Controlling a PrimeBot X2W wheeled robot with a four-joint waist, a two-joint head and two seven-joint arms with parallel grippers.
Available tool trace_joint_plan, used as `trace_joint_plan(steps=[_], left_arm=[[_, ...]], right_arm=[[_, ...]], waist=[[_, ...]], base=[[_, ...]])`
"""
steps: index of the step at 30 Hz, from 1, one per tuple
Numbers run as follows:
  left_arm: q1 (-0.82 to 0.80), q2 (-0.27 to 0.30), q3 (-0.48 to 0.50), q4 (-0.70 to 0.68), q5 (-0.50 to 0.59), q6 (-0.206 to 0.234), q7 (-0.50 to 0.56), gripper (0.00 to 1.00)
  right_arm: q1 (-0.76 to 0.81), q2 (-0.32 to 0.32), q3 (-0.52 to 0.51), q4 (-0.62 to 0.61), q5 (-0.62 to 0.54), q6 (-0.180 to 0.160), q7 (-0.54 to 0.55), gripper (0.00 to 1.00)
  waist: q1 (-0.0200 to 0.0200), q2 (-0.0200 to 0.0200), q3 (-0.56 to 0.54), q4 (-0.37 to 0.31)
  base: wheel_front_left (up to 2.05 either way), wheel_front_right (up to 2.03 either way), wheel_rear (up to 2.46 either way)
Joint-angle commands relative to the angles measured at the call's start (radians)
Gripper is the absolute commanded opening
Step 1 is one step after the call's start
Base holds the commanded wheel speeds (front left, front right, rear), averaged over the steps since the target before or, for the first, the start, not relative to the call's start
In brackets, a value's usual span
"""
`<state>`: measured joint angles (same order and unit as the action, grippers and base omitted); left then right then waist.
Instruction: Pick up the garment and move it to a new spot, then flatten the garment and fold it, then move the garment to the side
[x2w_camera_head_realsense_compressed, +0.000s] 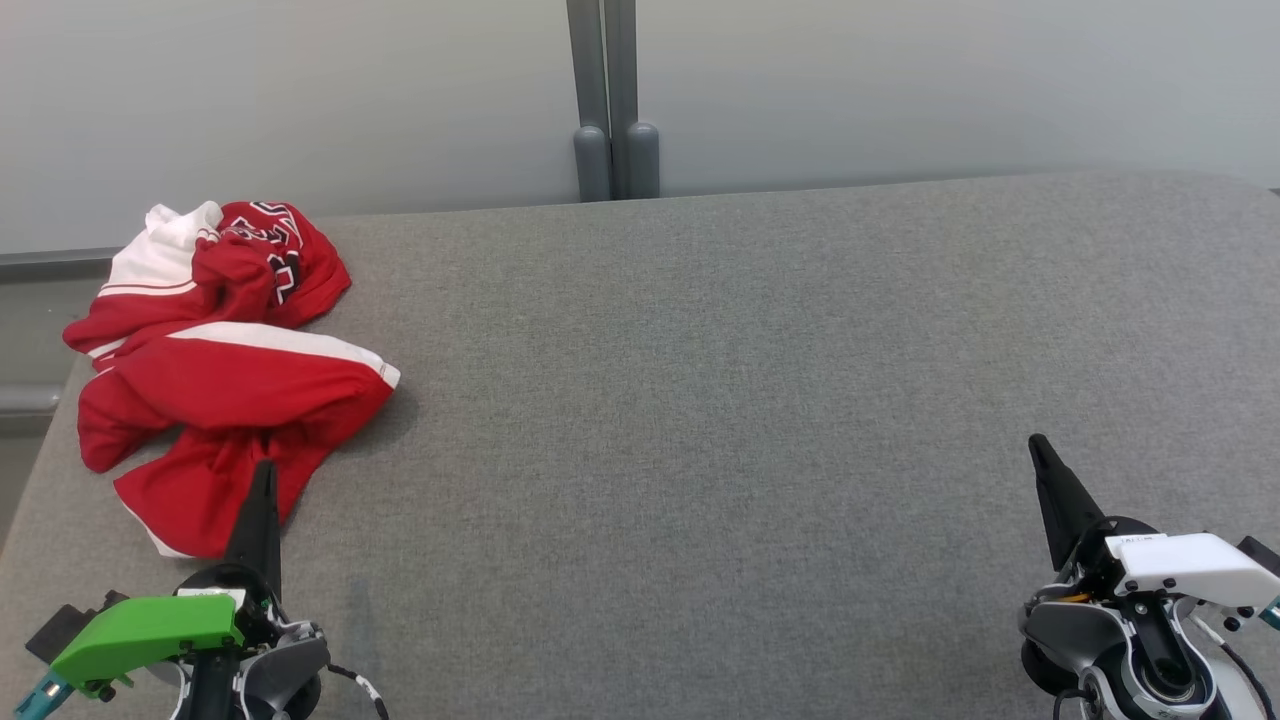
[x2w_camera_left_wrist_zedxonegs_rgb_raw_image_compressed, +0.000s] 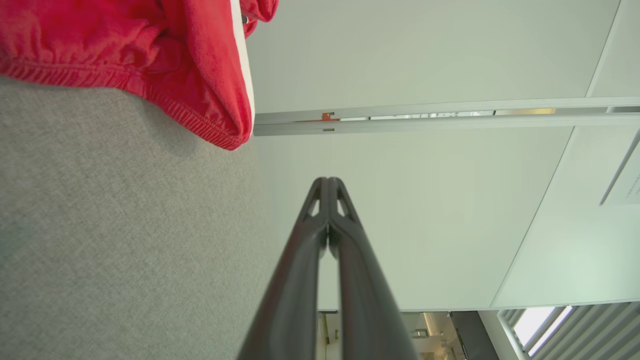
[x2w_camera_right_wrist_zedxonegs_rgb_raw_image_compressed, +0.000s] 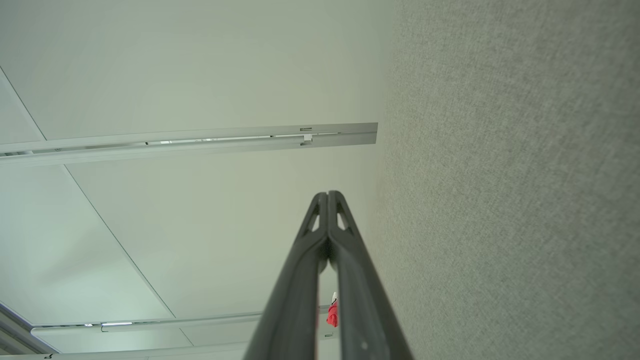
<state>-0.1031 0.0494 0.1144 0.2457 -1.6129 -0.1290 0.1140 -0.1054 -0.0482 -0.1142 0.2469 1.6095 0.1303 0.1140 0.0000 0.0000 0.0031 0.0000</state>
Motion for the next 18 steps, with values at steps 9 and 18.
trace_joint_plan(steps=[9,18], left_arm=[[-0.012,0.001,0.002,-0.002,0.0,-0.006,0.003,0.0],[0.032,-0.008,-0.012,0.032,0.003,0.002,-0.011,1.0]], right_arm=[[-0.006,-0.004,-0.001,-0.005,0.007,0.001,0.003,0.0],[0.029,0.009,0.015,0.032,-0.005,0.0,-0.011,1.0]], waist=[[0.0,0.0,0.0,0.0],[0.0,0.0,0.0,0.0]], base=[[0.0,0.0,0.0],[0.0,0.0,0.0]])
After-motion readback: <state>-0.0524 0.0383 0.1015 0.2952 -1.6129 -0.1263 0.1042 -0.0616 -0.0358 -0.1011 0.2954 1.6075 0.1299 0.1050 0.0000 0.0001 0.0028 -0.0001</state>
